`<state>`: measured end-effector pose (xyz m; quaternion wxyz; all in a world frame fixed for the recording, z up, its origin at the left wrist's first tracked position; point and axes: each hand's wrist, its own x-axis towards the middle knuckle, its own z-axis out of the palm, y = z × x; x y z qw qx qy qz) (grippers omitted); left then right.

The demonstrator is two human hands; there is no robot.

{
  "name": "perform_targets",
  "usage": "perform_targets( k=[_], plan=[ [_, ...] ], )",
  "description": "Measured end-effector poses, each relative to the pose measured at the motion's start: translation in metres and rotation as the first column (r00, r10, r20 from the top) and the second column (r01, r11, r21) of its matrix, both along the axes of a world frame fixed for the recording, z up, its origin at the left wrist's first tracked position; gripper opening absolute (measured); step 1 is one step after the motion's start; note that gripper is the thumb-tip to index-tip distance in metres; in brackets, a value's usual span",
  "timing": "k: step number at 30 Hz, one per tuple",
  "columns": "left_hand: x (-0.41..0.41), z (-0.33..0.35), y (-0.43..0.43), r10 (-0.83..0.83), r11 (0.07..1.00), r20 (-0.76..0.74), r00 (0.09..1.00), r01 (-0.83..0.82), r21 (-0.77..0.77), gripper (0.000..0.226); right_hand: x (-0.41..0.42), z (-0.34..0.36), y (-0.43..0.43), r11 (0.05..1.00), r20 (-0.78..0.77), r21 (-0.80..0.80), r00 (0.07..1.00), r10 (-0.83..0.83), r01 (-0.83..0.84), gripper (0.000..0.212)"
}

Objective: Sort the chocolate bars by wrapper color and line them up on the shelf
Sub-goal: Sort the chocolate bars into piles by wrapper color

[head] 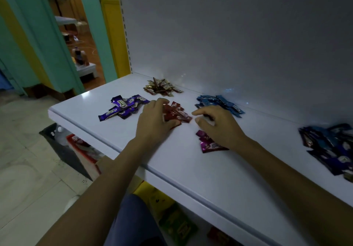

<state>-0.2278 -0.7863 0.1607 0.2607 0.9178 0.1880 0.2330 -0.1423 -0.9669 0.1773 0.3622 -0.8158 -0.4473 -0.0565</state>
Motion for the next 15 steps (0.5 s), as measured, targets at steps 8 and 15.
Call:
perform_targets(
  k=[8, 15],
  plan=[
    [0.040, 0.024, -0.101, -0.359, 0.924, 0.189, 0.914, 0.319, 0.213, 0.041, -0.003, 0.008, -0.090, 0.967, 0.034, 0.077, 0.969, -0.247, 0.243, 0.016],
    [0.076, 0.016, -0.234, -0.689, 0.723, 0.136, 0.711, 0.667, 0.179, 0.041, 0.010, 0.007, -0.223, 0.797, 0.079, 0.102, 0.794, -0.603, 0.595, 0.014]
  ],
)
